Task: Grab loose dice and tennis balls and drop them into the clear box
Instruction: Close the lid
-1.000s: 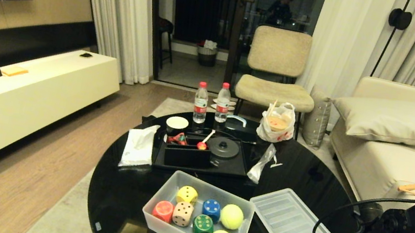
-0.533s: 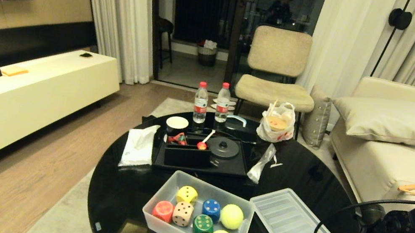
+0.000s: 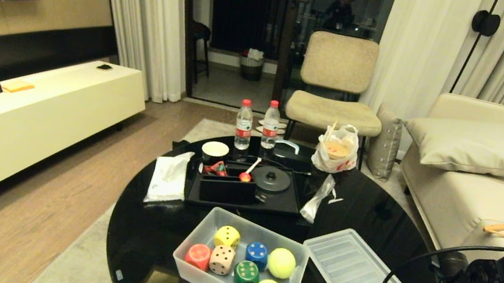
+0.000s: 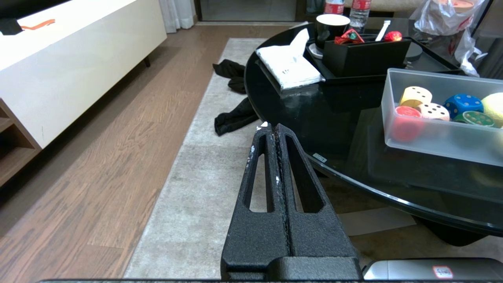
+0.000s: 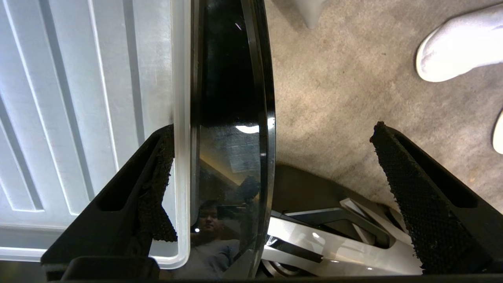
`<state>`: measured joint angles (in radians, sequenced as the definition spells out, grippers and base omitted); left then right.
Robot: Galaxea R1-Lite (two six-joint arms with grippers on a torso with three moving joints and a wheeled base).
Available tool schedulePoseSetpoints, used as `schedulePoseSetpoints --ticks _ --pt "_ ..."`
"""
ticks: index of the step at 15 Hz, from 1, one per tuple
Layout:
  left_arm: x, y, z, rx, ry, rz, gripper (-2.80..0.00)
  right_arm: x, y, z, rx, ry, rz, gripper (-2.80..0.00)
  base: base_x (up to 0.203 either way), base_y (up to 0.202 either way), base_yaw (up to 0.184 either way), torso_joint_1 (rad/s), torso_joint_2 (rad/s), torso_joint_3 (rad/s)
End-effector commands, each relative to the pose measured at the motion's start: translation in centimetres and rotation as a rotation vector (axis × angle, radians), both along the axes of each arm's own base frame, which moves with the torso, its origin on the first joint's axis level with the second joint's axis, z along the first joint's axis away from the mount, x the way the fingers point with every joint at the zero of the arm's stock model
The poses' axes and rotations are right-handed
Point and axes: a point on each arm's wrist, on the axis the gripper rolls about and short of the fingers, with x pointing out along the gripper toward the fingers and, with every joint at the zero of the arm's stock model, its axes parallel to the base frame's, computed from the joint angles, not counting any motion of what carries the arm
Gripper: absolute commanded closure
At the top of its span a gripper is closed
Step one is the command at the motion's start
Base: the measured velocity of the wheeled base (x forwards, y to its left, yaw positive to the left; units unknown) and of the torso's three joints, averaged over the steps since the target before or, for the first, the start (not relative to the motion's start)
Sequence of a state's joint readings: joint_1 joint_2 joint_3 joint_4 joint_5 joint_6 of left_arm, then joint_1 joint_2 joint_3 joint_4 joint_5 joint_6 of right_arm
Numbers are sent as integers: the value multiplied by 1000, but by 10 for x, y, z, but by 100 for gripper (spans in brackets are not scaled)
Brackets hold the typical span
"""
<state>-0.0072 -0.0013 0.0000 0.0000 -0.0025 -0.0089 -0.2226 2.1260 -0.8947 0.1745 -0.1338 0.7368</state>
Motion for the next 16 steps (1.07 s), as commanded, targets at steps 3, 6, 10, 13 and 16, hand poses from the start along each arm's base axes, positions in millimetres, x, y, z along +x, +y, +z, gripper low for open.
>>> schedulePoseSetpoints --ticks 3,6,10,13,16 --pt "0 0 0 0 3 2 0 -2 1 5 -5 -10 -3 -280 0 0 0 0 0 0" --pt "0 0 0 0 3 0 0 -3 1 9 -12 -20 2 -280 0 0 0 0 0 0" --pt "0 0 0 0 3 -1 0 -3 0 9 -18 -10 14 -280 0 0 0 0 0 0" --pt "0 0 0 0 3 -1 0 -1 0 2 -17 5 18 -280 0 0 0 0 0 0" --pt "0 0 0 0 3 -1 0 -3 0 -1 -16 19 16 -280 0 0 0 0 0 0"
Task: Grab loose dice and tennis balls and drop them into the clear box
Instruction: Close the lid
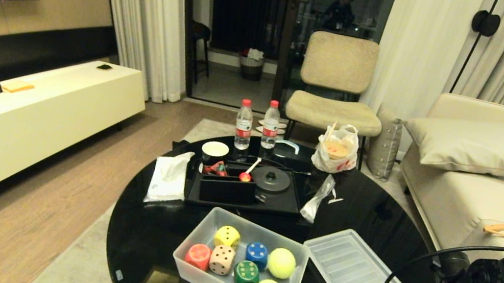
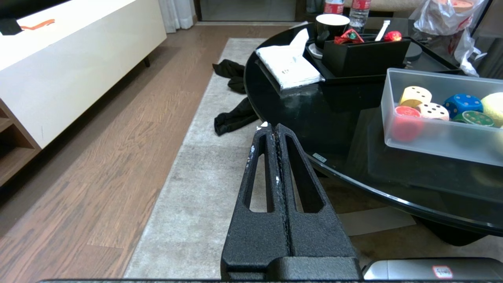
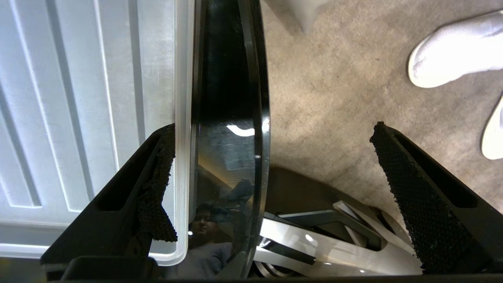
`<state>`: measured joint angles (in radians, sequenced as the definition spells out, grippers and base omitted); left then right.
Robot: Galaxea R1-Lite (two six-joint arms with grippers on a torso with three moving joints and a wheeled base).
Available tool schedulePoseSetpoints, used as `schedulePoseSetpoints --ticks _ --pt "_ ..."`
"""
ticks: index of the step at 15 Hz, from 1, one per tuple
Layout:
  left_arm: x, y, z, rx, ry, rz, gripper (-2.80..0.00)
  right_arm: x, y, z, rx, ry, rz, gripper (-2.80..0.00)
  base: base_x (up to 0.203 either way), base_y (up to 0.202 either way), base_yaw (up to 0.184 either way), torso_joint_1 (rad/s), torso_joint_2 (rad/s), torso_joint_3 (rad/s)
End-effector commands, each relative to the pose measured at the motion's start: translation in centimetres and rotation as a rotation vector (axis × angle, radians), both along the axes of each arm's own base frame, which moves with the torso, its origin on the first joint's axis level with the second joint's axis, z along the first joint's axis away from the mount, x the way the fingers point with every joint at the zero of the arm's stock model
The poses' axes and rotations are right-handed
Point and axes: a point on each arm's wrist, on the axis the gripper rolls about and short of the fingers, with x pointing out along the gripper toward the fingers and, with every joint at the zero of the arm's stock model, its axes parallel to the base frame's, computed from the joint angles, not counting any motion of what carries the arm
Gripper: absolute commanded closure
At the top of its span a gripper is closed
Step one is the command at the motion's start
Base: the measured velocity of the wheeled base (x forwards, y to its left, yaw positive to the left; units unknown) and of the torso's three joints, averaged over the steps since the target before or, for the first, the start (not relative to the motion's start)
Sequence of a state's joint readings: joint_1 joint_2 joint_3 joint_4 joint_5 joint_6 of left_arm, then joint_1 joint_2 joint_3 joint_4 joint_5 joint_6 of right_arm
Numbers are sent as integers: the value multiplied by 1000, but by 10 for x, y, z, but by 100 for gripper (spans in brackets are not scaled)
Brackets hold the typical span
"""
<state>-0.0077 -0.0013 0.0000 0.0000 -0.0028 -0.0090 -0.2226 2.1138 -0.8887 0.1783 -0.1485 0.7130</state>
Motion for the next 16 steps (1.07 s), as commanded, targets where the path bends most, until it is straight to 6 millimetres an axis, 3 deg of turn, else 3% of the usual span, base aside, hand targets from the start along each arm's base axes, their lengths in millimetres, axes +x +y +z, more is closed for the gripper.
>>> schedulePoseSetpoints --ticks 1,7,8,16 --pt "0 0 0 0 3 1 0 -2 0 -4 -5 21 -6 -280 0 0 0 0 0 0" --pt "0 0 0 0 3 0 0 -2 0 -3 -22 19 -9 -280 0 0 0 0 0 0" --pt "0 0 0 0 3 1 0 -2 0 -3 -23 19 -9 0 0 0 0 0 0 0" --pt "0 0 0 0 3 0 0 -3 0 -2 -23 19 -9 0 0 0 0 0 0 0"
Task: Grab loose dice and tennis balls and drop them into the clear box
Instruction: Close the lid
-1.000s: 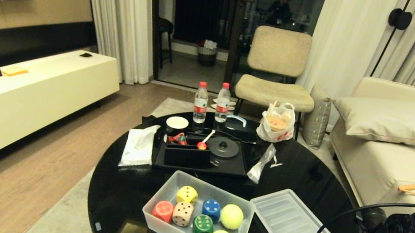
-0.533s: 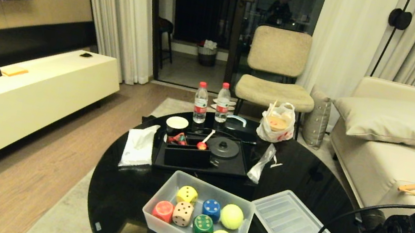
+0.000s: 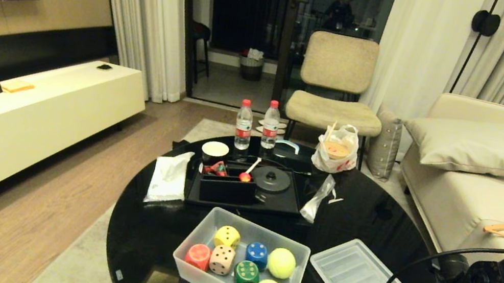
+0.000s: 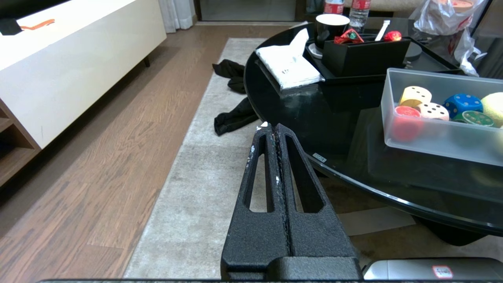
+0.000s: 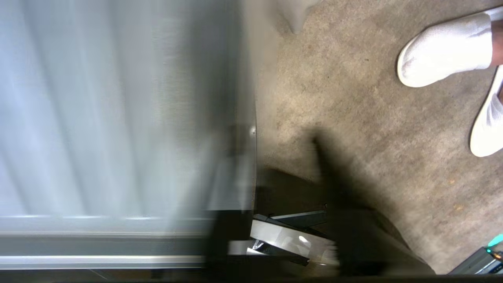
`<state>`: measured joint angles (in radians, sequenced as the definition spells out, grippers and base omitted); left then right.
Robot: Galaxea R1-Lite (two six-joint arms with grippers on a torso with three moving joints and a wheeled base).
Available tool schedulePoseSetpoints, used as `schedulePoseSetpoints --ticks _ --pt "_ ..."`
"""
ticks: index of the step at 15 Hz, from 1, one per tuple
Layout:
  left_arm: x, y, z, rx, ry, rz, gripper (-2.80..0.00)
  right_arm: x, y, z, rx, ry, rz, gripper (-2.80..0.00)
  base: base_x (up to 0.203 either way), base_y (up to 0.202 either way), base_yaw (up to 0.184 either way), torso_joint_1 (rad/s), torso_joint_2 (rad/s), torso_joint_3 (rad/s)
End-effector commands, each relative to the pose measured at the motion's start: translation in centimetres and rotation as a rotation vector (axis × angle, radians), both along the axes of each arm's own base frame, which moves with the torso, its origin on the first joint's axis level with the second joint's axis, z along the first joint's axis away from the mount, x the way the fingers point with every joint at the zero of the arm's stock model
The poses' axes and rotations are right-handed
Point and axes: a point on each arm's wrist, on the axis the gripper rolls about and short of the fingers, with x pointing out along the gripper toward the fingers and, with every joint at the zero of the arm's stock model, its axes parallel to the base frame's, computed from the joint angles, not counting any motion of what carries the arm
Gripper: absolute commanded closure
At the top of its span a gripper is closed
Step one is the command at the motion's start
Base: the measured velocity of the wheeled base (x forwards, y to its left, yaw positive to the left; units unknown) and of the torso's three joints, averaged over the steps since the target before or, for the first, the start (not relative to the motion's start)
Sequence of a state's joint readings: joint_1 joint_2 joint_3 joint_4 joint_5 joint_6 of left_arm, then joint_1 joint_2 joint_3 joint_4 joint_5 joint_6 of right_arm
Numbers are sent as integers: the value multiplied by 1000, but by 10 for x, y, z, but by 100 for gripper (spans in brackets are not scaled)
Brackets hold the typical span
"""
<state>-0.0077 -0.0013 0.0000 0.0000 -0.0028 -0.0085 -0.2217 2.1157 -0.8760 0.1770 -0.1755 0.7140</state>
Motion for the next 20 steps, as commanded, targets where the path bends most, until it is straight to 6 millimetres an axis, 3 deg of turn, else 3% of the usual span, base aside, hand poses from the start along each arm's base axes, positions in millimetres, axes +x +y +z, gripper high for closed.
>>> schedulePoseSetpoints --ticks 1,11,20 --pt "0 0 0 -1 3 0 0 0 0 0 1 1 -3 0 0 0 0 0 0 0" --pt "0 0 0 -1 3 0 0 3 -1 -6 7 12 -6 0 0 0 0 0 0 0" --pt "0 0 0 1 3 0 0 1 1 26 -9 -88 0 0 0 0 0 0 0 0"
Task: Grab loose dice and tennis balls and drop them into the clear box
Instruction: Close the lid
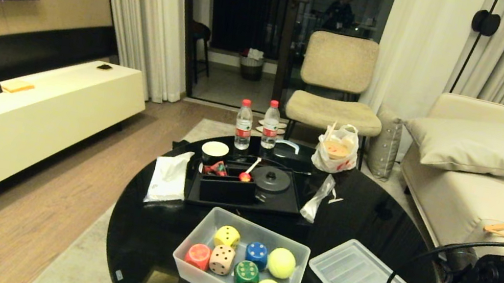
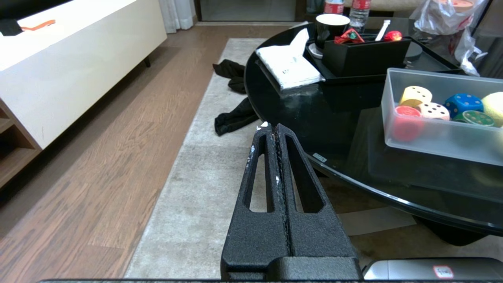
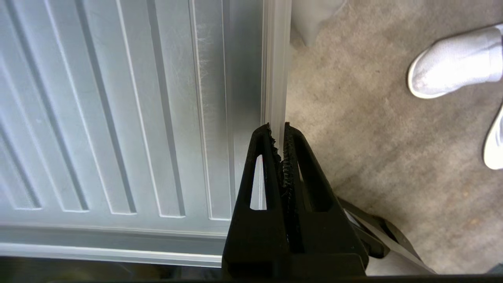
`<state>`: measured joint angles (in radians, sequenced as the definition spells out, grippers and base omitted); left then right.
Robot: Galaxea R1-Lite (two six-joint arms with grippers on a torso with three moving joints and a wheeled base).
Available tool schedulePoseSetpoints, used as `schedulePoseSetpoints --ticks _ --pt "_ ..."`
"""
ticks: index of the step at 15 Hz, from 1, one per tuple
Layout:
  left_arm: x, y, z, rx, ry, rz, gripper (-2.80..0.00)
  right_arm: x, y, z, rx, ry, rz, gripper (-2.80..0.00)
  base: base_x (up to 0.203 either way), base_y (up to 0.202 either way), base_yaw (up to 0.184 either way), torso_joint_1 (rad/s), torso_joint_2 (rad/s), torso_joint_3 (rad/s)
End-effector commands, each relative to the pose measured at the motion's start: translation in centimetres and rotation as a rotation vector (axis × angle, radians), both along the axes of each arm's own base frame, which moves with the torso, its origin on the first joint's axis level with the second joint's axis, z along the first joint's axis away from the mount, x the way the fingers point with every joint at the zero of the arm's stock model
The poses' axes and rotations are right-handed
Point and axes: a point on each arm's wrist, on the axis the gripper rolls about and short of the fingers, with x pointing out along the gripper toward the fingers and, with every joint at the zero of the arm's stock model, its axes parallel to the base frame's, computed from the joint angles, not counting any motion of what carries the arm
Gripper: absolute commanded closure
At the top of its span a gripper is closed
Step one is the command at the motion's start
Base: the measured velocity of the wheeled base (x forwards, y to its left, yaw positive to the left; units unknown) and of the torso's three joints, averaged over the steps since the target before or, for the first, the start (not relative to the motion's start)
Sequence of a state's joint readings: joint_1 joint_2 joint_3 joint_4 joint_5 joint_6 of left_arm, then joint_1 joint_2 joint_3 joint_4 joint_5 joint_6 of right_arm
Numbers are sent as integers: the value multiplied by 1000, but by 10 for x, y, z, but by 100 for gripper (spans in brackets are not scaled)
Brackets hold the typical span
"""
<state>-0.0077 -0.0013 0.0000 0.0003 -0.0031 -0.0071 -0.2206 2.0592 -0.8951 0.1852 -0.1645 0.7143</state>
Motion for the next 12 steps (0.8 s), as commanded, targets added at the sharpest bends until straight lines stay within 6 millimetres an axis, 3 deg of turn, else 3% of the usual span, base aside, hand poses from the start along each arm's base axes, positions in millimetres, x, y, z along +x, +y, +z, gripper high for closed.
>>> schedulePoseSetpoints --ticks 1,12 --pt "0 0 0 -1 3 0 0 -2 1 8 -5 -24 -4 0 0 0 0 0 0 0" --pt "0 0 0 -1 3 0 0 -6 2 29 3 -100 -2 0 0 0 0 0 0 0"
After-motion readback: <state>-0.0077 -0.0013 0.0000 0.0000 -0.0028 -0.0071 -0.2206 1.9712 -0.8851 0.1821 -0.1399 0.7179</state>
